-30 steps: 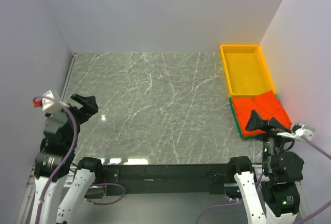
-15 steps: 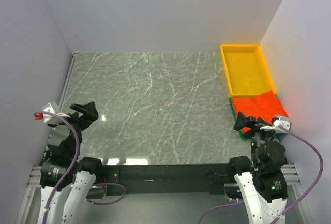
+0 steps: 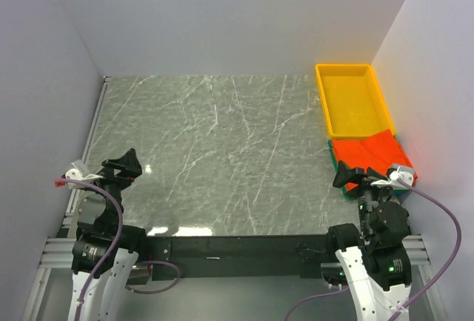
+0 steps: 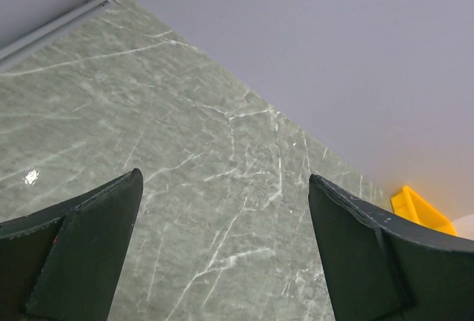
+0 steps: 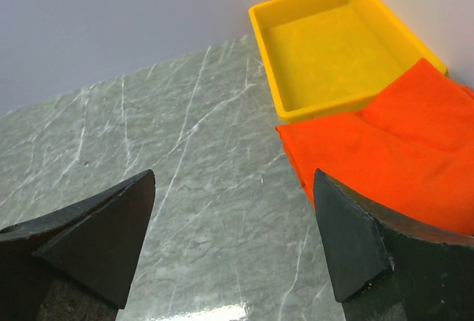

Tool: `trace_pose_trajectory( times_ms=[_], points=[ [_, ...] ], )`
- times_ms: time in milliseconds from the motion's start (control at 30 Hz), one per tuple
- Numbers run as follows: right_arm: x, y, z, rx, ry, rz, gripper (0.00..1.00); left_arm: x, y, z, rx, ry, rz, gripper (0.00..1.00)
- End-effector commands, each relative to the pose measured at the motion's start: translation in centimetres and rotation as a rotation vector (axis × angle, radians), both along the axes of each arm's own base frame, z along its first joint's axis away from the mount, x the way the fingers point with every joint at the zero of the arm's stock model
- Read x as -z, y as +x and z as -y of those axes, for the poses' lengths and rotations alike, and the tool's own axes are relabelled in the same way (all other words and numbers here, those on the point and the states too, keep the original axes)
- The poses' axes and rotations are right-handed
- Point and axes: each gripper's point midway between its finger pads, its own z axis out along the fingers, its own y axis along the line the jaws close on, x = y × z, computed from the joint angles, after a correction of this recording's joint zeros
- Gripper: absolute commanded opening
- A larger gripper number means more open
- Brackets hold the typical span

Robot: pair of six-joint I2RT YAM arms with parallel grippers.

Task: Fold and stack the t-shirts
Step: Neatly place the folded tshirt to the piles

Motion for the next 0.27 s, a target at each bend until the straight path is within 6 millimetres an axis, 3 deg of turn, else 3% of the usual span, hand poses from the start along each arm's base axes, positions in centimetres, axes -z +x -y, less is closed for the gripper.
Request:
trace_pose_trajectory(
  times_ms=[0, 233],
  points=[
    [-3.36, -2.81, -0.04, -0.03, 0.012, 0.204, 0.93, -2.05, 0.18, 0.16, 0.013, 0.024, 0.076, 0.99],
    [-3.25, -2.54, -0.29, -0.042, 0.006, 0.192, 0.94, -1.78, 0.57, 0.33, 0.024, 0.04, 0.056, 1.0]
  ],
)
